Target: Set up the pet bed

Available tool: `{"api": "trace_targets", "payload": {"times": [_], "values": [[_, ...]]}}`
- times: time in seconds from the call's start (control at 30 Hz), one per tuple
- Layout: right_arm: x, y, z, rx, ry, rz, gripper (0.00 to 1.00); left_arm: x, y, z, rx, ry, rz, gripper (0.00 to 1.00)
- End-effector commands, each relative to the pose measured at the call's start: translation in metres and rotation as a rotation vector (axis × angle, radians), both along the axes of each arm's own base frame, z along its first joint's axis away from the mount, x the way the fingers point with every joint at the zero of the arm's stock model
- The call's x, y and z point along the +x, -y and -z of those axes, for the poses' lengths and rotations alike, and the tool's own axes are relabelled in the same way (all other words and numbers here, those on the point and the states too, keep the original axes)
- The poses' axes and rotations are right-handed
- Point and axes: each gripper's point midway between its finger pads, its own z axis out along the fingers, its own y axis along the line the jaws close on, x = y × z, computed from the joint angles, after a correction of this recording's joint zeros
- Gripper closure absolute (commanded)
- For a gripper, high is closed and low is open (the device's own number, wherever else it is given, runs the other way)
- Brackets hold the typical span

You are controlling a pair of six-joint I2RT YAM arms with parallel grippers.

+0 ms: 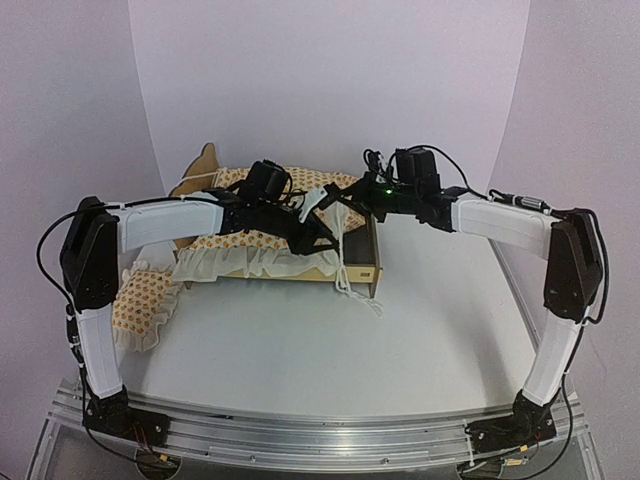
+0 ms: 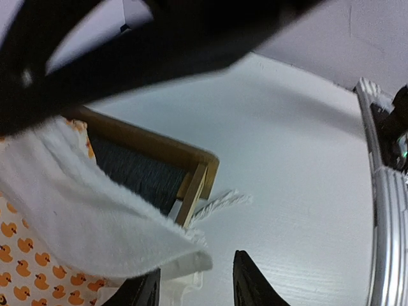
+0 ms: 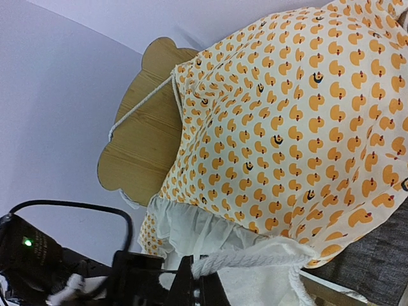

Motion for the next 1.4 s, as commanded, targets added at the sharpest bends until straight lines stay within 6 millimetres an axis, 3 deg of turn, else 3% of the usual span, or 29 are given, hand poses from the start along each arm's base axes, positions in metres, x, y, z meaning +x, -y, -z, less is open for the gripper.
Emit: {"api": "trace_targets", "payload": {"times": [0.0, 0.1, 0.17, 0.37, 0.5, 0.7, 0.93, 1.13, 1.27, 1.37], "values": [[0.002, -0.002, -0.018, 0.074, -0.054, 0.056, 1.0, -0.015, 0.018, -0.082, -0.217, 0.019, 0.103, 0.61], [0.002, 0.009, -0.012, 0.044, -0.072, 0.112, 1.0, -0.037, 0.023, -0.065, -0.206, 0.005, 0.194, 0.57], [0.001, 0.011, -0.012, 0.04, -0.07, 0.12, 1.0, -0.042, 0.028, -0.05, -0.195, 0.012, 0.211, 0.55], [0.002, 0.011, -0.013, 0.04, -0.067, 0.123, 1.0, 0.002, 0.034, -0.015, -0.117, 0.078, 0.071, 0.53], [0.001, 0.012, -0.013, 0.04, -0.068, 0.123, 1.0, 0.036, 0.022, -0.006, -0.098, 0.093, -0.032, 0.52], [0.0, 0.01, -0.015, 0.047, -0.068, 0.114, 1.0, 0.049, 0.017, 0.01, -0.063, 0.135, -0.018, 0.49], [0.001, 0.005, -0.02, 0.059, -0.068, 0.117, 1.0, 0.055, 0.03, 0.01, -0.1, 0.089, -0.014, 0.6], [0.004, 0.007, -0.019, 0.059, -0.073, 0.148, 1.0, 0.038, 0.032, 0.001, -0.139, 0.045, 0.054, 0.6], [0.005, 0.007, -0.017, 0.056, -0.075, 0.161, 1.0, 0.032, 0.033, -0.012, -0.164, 0.042, 0.079, 0.62], [0.004, 0.006, -0.017, 0.057, -0.076, 0.16, 1.0, 0.033, 0.034, -0.027, -0.185, 0.053, 0.076, 0.72]]}}
